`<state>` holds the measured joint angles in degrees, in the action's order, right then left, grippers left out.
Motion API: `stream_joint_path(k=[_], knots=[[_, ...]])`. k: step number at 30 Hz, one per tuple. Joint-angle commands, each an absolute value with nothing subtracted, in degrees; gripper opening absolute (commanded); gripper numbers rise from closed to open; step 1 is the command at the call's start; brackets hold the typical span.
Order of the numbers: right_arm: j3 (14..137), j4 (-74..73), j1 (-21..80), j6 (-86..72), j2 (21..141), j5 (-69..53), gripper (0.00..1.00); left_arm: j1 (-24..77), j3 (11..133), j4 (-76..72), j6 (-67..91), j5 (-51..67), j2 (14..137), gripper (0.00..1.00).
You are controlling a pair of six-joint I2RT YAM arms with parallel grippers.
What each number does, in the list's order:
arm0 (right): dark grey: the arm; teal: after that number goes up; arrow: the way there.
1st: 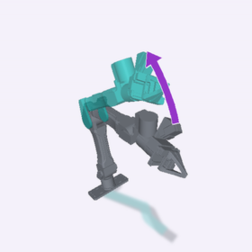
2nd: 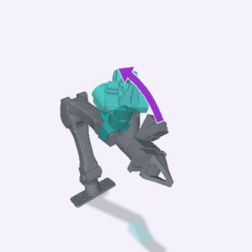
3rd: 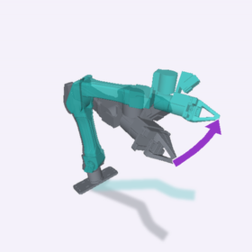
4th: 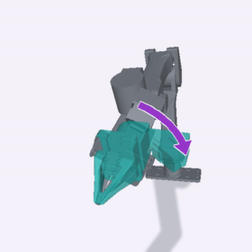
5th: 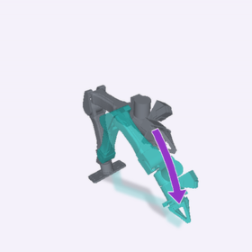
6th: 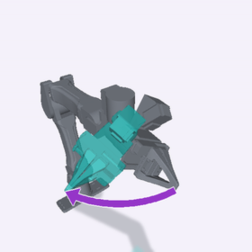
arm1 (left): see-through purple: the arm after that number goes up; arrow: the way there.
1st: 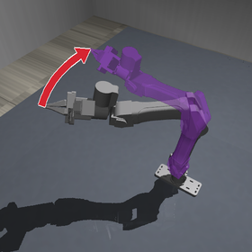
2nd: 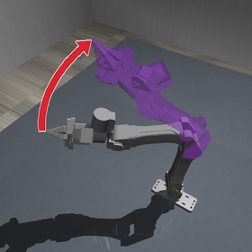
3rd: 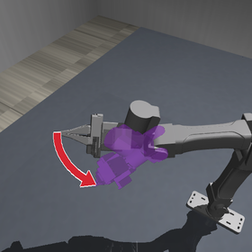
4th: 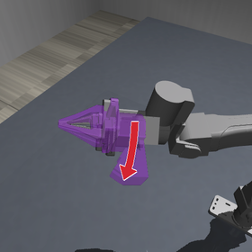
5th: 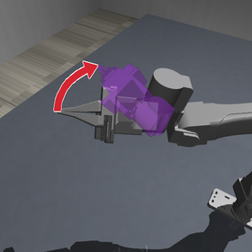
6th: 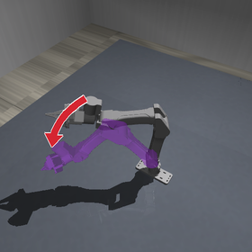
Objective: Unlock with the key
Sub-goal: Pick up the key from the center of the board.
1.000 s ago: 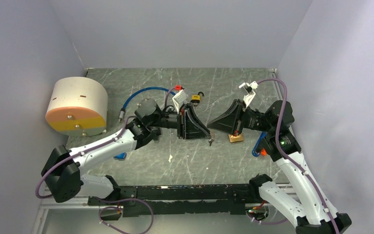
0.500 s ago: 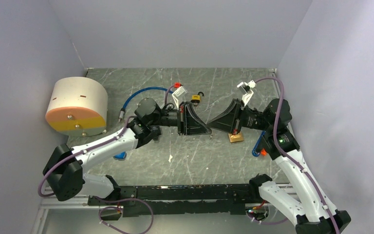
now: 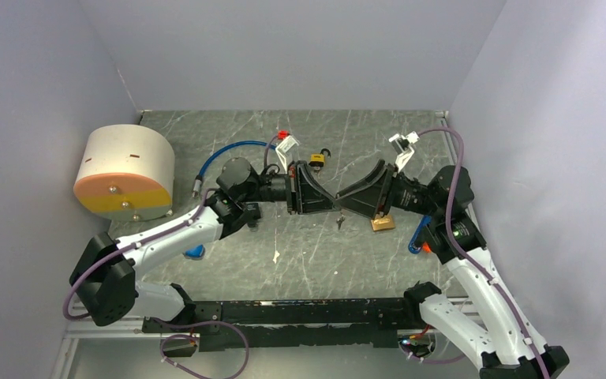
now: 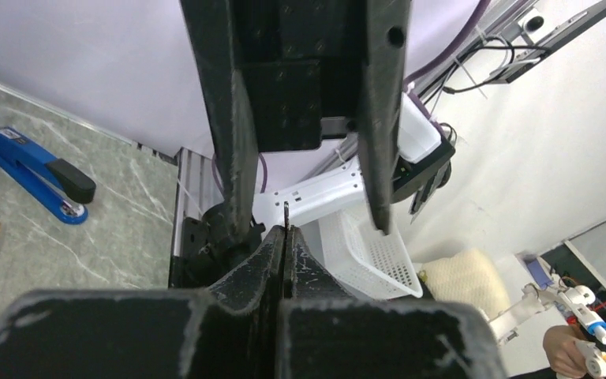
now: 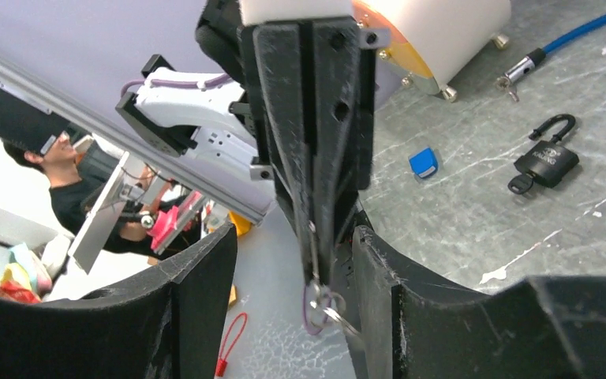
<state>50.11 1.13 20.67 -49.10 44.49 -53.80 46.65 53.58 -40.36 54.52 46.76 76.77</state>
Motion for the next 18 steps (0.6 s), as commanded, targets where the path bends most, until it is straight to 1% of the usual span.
stream_joint_path(k=[1, 6, 7, 12, 18], knots=[[47.30, 3.12, 20.44, -50.87, 42.81, -50.62, 0.58, 43.91, 52.77, -49.31, 59.56, 48.27, 75.51, 0.03], [46.25, 3.07, 20.46, -50.55, 42.72, -51.02, 0.57, 43.18, 52.75, -53.36, 63.17, 50.07, 76.01, 0.03], [46.05, 3.76, 20.48, -51.01, 42.90, -51.48, 0.56, 43.11, 52.69, -53.67, 63.53, 50.18, 76.10, 0.02], [45.91, 5.20, 20.46, -51.59, 43.02, -50.76, 0.41, 43.02, 52.47, -55.01, 64.07, 50.74, 76.29, 0.03], [48.26, 4.63, 20.43, -50.63, 43.49, -48.96, 0.36, 42.63, 52.50, -54.35, 63.99, 50.93, 76.29, 0.03]])
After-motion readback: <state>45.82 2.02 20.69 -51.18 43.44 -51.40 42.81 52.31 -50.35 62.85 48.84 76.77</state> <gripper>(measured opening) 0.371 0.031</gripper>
